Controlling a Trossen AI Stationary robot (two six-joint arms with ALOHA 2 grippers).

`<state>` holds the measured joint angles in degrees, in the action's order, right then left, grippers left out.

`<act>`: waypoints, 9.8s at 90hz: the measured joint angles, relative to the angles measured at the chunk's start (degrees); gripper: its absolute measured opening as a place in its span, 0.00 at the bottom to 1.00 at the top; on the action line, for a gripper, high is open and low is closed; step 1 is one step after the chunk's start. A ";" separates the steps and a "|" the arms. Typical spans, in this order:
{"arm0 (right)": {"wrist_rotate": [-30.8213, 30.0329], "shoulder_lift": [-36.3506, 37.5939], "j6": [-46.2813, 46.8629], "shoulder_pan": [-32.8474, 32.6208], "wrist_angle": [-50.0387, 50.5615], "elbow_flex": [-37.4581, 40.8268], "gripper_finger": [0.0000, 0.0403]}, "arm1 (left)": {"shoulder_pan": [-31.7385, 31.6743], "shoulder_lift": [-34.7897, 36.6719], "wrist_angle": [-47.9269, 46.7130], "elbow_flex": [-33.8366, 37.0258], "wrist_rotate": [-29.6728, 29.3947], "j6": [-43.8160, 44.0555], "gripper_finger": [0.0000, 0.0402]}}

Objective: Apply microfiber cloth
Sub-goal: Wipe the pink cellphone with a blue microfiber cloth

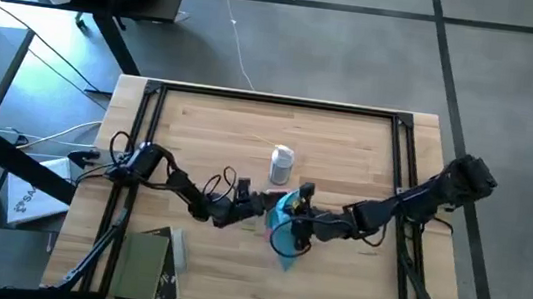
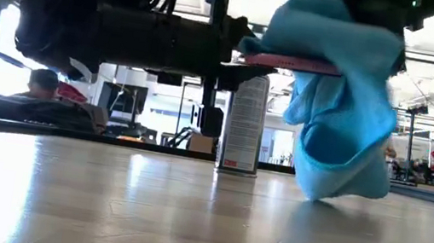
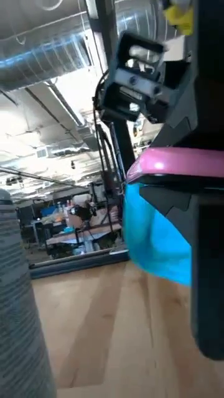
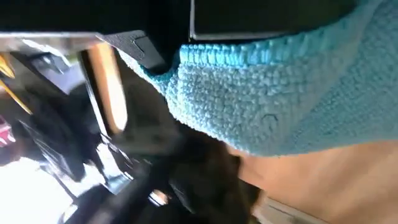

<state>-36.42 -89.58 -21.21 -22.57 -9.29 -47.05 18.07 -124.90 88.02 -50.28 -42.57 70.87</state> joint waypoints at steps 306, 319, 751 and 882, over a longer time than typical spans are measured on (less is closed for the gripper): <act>15.70 -1.80 29.50 -8.93 -2.99 0.48 0.00 | -3.02 0.33 2.22 -2.82 -0.30 0.87 0.06; 11.02 6.96 31.39 -11.11 3.41 0.35 0.00 | -2.69 0.26 2.20 -2.73 -1.59 -2.11 0.06; -5.55 4.65 70.18 -8.72 55.06 -0.76 0.01 | 18.36 7.43 -48.21 -8.55 6.63 -134.28 0.04; 35.81 -17.09 23.54 -1.82 -25.62 -0.98 0.00 | 13.33 1.01 -42.01 -9.86 32.16 -147.62 0.04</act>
<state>-0.62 -106.68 2.33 -24.38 -34.91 -48.03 31.40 -123.90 46.01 -60.14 -10.41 -76.75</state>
